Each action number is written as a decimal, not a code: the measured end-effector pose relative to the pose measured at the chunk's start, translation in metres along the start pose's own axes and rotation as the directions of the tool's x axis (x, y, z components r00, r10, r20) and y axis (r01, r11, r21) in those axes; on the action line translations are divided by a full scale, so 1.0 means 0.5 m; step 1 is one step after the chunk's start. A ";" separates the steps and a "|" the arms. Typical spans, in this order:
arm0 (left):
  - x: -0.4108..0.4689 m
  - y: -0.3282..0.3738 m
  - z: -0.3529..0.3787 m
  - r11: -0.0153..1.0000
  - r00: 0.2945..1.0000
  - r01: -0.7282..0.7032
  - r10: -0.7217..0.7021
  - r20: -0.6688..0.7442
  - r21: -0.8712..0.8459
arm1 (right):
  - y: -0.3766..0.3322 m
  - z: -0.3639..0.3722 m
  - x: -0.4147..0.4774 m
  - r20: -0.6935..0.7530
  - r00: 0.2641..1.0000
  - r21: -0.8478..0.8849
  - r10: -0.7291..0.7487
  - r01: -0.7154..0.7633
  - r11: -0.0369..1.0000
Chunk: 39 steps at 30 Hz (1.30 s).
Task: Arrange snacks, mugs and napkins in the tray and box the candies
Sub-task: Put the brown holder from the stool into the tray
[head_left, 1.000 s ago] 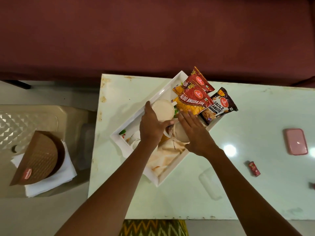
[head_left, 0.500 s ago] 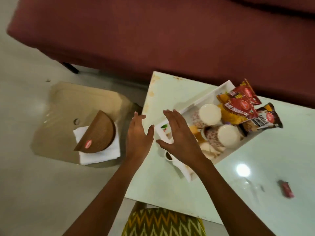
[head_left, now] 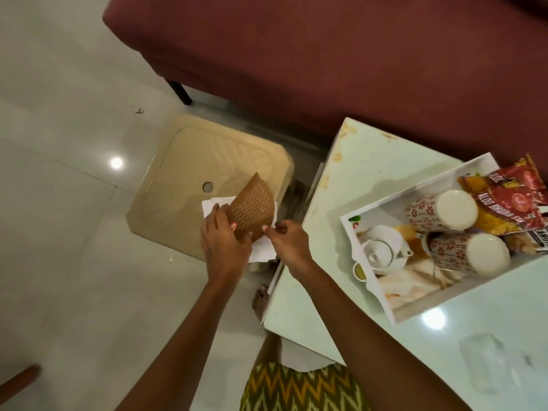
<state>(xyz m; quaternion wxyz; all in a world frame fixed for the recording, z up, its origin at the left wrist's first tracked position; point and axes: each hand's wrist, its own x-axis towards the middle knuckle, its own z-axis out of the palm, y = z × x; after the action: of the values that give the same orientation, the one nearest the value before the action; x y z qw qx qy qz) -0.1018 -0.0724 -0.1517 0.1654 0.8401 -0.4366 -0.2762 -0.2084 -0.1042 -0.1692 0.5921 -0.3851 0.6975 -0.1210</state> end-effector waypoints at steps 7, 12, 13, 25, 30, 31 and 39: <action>0.022 -0.020 -0.004 0.995 0.998 0.029 -0.024 0.054 -0.094 | 0.000 0.038 0.012 -0.103 0.994 -0.050 -0.040 0.035 0.998; 0.024 -0.017 -0.025 0.987 1.000 0.031 -0.030 0.009 -0.156 | -0.011 0.039 -0.002 -0.100 0.991 -0.035 -0.093 0.090 0.995; 0.023 -0.014 -0.031 0.984 0.999 0.031 -0.032 -0.001 -0.174 | -0.014 0.038 -0.008 -0.096 0.990 -0.011 -0.103 0.103 0.995; -0.051 0.106 -0.056 0.931 0.996 0.031 0.004 0.094 -0.362 | -0.072 -0.090 -0.123 -0.313 0.927 0.198 -0.205 0.275 0.941; -0.107 0.164 -0.002 0.934 0.980 0.026 0.046 0.193 -0.357 | -0.009 -0.215 -0.161 -0.511 0.832 0.103 -0.217 0.310 0.945; -0.117 0.171 0.011 0.935 0.975 0.032 0.048 0.215 -0.352 | 0.015 -0.241 -0.164 -0.544 0.805 0.039 -0.235 0.304 0.952; -0.159 0.188 0.089 0.952 0.936 -0.029 0.132 0.326 -0.304 | 0.188 -0.362 -0.115 -0.653 0.714 -0.281 -0.253 0.081 0.956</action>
<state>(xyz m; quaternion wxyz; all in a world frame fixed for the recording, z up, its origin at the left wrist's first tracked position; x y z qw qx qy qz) -0.2265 -0.0618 -0.1129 0.2216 0.7264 -0.4469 -0.4728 -0.4116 -0.0540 -0.1370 0.2315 -0.4418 0.8371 -0.2248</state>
